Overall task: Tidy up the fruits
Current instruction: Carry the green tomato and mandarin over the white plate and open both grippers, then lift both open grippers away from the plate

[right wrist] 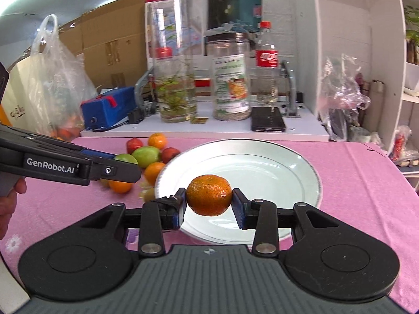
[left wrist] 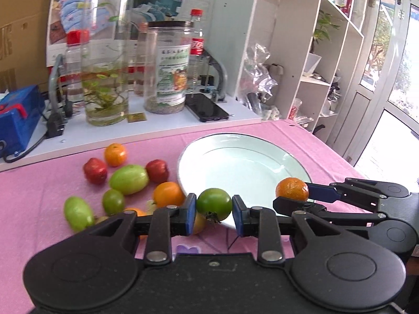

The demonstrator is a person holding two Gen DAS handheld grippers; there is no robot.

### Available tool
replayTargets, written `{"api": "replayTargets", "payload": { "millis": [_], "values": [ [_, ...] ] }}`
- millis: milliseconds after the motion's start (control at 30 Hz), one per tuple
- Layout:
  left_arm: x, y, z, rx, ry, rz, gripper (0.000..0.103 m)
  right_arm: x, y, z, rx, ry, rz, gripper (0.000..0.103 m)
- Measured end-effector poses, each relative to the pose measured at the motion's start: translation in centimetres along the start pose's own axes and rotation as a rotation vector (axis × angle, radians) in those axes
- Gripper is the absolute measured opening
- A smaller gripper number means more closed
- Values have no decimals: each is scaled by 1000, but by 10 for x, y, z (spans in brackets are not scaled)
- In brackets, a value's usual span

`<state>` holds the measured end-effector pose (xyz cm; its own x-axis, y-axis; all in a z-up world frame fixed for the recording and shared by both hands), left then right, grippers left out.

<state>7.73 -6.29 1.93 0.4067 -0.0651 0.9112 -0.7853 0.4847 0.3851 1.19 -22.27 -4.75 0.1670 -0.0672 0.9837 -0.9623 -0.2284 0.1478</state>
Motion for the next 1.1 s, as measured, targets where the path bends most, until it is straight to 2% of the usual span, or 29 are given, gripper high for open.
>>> {"api": "replayTargets", "payload": {
  "millis": [200,400,967,1033,1100],
  "values": [
    [-3,-42,18,-61,-7,-47,101,-6,-8,25,-76,37,-13,65],
    [-12,-66,16,-51,-10,-88,101,-14,-23,34,-82,76,-43,65],
    [-18,-78,14,-28,-41,-107,103,-21,-36,34,-71,130,-74,66],
    [-16,-72,16,-28,-49,-92,103,-20,-34,32,-74,145,-67,69],
    [-12,-62,16,-20,-61,-63,103,-19,-30,31,-80,154,-51,77]
  ]
}}
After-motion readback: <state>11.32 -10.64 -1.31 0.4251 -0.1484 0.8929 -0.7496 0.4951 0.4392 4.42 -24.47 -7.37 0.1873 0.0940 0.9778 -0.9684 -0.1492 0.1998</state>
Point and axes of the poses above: each gripper's, at about its wrist camera, not at the fingertips, and y roughly against the way its jaws point, z to its right, x to its top, the point moved 2 cm from there along -y, roughly the way its jaws point, and after that the axes turned 14 degrees about z, right-handed, at the moved point
